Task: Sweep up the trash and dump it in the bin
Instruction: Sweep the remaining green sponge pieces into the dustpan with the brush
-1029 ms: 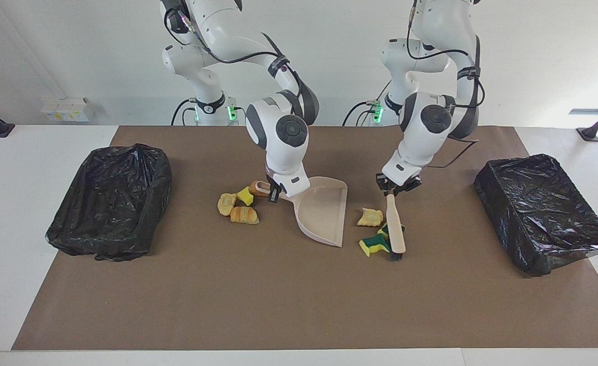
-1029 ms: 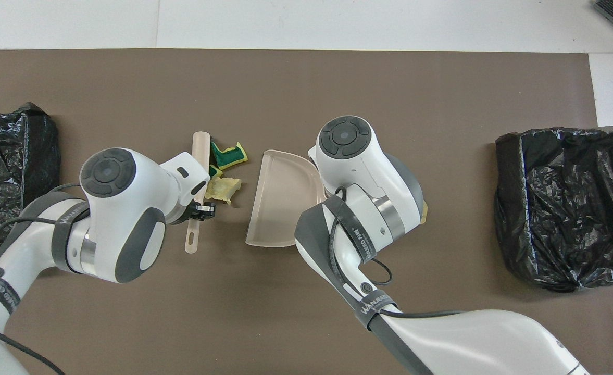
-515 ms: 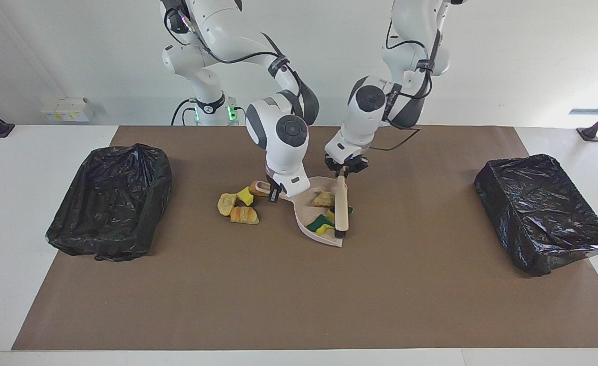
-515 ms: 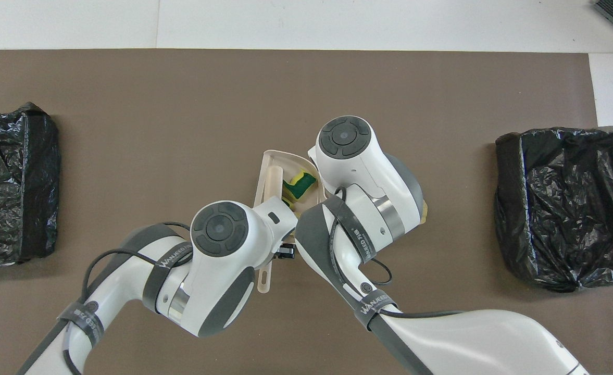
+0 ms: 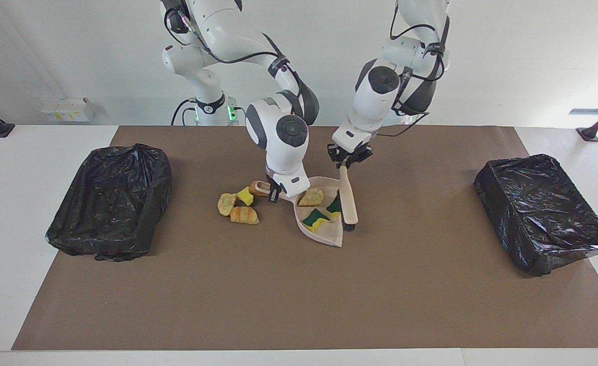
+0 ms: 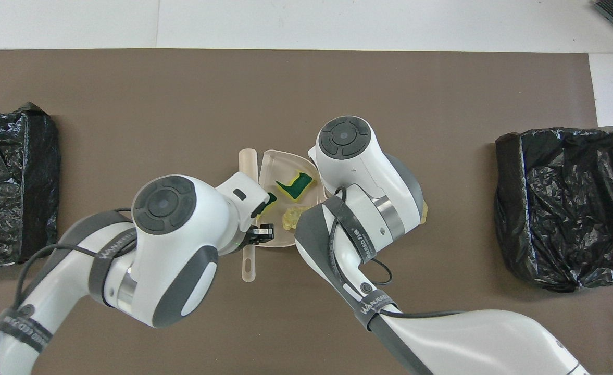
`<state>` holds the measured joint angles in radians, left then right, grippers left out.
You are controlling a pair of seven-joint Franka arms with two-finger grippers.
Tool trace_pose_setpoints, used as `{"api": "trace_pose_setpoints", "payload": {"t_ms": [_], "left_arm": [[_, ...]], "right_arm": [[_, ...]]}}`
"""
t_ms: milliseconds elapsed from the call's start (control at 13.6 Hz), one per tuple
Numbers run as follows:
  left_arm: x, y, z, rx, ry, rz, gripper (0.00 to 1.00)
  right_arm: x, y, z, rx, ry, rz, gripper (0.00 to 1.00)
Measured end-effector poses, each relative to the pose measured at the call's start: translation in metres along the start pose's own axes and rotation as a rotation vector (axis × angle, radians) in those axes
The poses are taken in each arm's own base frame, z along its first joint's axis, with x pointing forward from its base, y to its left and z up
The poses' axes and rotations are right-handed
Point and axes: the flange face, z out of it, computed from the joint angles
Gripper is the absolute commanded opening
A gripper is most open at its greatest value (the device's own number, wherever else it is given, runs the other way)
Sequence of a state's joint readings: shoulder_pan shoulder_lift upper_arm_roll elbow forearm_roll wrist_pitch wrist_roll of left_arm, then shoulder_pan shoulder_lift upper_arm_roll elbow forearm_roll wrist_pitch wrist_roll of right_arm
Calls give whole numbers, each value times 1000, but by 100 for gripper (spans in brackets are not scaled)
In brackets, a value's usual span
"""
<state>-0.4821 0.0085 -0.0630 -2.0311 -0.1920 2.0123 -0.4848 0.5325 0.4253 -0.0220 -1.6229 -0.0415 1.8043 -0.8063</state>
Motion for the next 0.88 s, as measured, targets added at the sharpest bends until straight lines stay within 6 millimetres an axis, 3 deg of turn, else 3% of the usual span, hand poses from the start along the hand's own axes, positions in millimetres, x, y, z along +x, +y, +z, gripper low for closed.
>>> {"api": "trace_pose_setpoints", "payload": {"t_ms": [147,294,662,882], "left_arm": [[12,-20,-32,-31,-10,-41,0],[16,-28,-47,-48,-4,-59,0],[16,-30,-50,-55,0,-68,0],[29,-57,-51,-57,-1,-121,0]], "right_arm": [[0,0,0,0,0,0,0],[0,0,0,0,0,0,0],[0,0,0,1,-1,0,0],[0,0,0,1,-1,2,0]]}}
